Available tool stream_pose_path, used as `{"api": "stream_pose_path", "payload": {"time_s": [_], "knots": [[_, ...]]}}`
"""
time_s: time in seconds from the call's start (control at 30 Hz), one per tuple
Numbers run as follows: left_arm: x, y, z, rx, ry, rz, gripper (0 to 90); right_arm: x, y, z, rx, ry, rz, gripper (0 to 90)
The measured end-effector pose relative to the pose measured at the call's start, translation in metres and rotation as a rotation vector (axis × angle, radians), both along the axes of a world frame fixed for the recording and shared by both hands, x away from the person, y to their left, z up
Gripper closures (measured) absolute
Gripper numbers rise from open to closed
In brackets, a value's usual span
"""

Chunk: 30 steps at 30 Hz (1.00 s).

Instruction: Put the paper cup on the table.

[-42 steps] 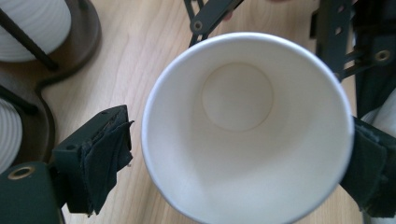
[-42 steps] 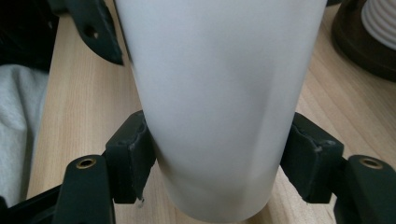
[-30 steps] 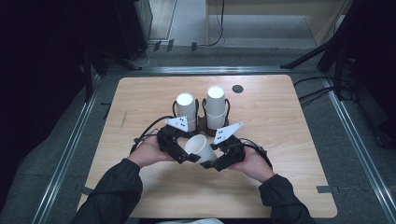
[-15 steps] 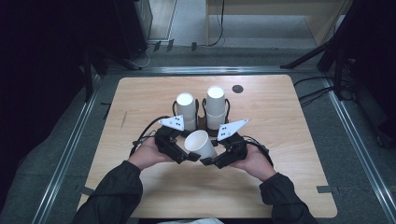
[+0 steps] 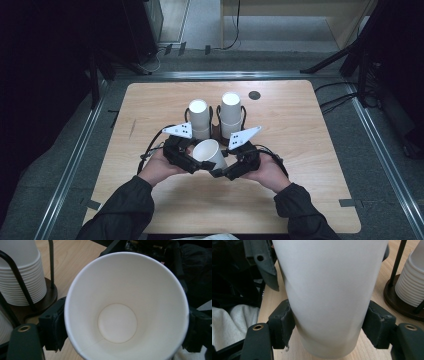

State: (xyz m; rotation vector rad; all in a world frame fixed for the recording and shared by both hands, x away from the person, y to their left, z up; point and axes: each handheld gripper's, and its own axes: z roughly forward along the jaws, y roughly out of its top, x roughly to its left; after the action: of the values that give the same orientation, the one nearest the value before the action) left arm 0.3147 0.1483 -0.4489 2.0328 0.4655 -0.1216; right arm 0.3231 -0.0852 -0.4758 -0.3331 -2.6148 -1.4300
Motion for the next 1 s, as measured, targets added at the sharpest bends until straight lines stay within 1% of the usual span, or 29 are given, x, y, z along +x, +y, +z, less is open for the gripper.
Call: {"api": "stream_pose_path", "payload": {"time_s": [0.07, 0.17, 0.23, 0.3, 0.37, 0.4, 0.47, 0.57, 0.63, 0.67, 0.73, 0.87, 0.93, 1.0], "knots": [[-0.001, 0.000, 0.000, 0.008, -0.012, 0.004, 18.8, 0.000, 0.000, 0.000, 0.001, -0.001, 0.005, 32.1], [-0.001, 0.001, 0.001, 0.008, -0.012, 0.006, 21.2, 0.000, 0.001, 0.000, 0.002, -0.007, 0.005, 32.4], [-0.001, 0.001, 0.001, 0.022, -0.010, 0.008, 22.1, 0.001, 0.001, 0.000, -0.001, -0.008, 0.005, 32.4], [-0.001, 0.001, 0.000, 0.033, -0.009, 0.007, 22.7, 0.001, 0.001, 0.000, -0.004, 0.001, 0.005, 32.3], [-0.001, 0.000, 0.000, 0.045, -0.014, 0.005, 23.1, 0.001, 0.001, -0.001, -0.010, 0.005, 0.005, 32.1], [-0.002, 0.000, 0.000, 0.057, -0.017, 0.001, 23.1, 0.000, 0.002, -0.001, -0.017, 0.004, 0.003, 31.9], [-0.001, -0.001, 0.000, 0.063, -0.017, 0.003, 23.3, 0.000, 0.002, -0.002, -0.025, 0.000, 0.003, 31.1], [-0.001, 0.001, 0.001, 0.062, -0.020, 0.005, 23.7, 0.000, 0.002, -0.004, -0.041, 0.011, -0.002, 27.2], [-0.001, 0.002, 0.002, 0.066, -0.026, 0.006, 23.9, -0.001, 0.002, -0.005, -0.049, -0.003, -0.006, 26.6], [-0.001, 0.002, 0.002, 0.064, -0.028, 0.008, 23.9, -0.001, 0.002, -0.005, -0.055, -0.002, -0.006, 26.3], [0.000, 0.004, 0.003, 0.060, -0.027, 0.009, 23.9, -0.001, 0.002, -0.005, -0.058, -0.019, -0.008, 26.0], [0.001, 0.007, 0.005, 0.042, -0.028, 0.021, 23.9, -0.001, -0.002, -0.007, -0.074, -0.021, -0.012, 26.0], [0.002, 0.009, 0.006, 0.047, -0.038, 0.023, 23.9, -0.001, -0.003, -0.007, -0.089, -0.028, -0.012, 26.0], [0.003, 0.011, 0.006, 0.056, -0.037, 0.028, 23.9, -0.001, -0.005, -0.008, -0.097, -0.035, -0.013, 25.9]]}}
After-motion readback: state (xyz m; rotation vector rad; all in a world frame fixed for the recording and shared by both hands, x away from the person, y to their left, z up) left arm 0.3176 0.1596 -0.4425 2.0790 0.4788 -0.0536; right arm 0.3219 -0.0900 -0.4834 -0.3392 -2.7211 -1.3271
